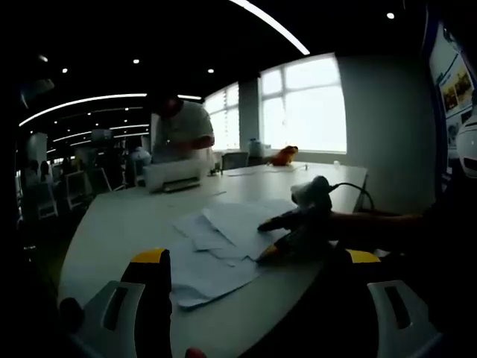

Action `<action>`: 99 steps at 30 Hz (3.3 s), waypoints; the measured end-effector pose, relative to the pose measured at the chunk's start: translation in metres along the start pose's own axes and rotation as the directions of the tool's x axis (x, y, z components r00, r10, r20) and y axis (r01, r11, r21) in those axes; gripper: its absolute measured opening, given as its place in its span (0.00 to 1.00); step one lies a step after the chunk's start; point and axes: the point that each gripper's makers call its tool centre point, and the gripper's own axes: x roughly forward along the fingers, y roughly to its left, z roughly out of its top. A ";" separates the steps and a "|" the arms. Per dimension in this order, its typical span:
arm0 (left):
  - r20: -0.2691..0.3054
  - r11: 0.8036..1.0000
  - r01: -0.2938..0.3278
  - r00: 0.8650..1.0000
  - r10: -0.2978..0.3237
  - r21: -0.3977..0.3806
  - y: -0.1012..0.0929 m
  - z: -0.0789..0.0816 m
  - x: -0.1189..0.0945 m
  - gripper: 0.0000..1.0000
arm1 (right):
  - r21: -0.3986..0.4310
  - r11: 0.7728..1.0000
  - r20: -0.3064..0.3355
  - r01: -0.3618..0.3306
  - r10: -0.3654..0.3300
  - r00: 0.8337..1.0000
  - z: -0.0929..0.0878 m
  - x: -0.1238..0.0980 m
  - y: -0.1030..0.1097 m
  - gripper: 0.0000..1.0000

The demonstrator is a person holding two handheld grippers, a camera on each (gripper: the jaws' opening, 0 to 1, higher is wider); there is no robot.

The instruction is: Organize the stack of printing papers by aligning and flattening the scattered papers on the table

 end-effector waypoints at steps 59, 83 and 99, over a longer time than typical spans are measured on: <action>0.007 1.000 0.015 1.000 -0.015 0.014 -0.004 0.003 0.003 0.97 | 0.017 0.999 0.023 0.038 -0.038 0.999 0.002 -0.002 -0.009 0.53; 0.012 0.999 0.027 1.000 -0.027 0.020 -0.011 0.009 0.005 0.97 | -0.010 0.998 0.021 0.068 -0.068 0.997 0.000 -0.012 -0.020 0.30; 0.009 0.999 0.041 0.999 -0.041 0.021 -0.014 0.012 0.012 0.97 | -0.032 0.997 0.030 0.077 -0.076 0.997 0.000 -0.013 -0.020 0.26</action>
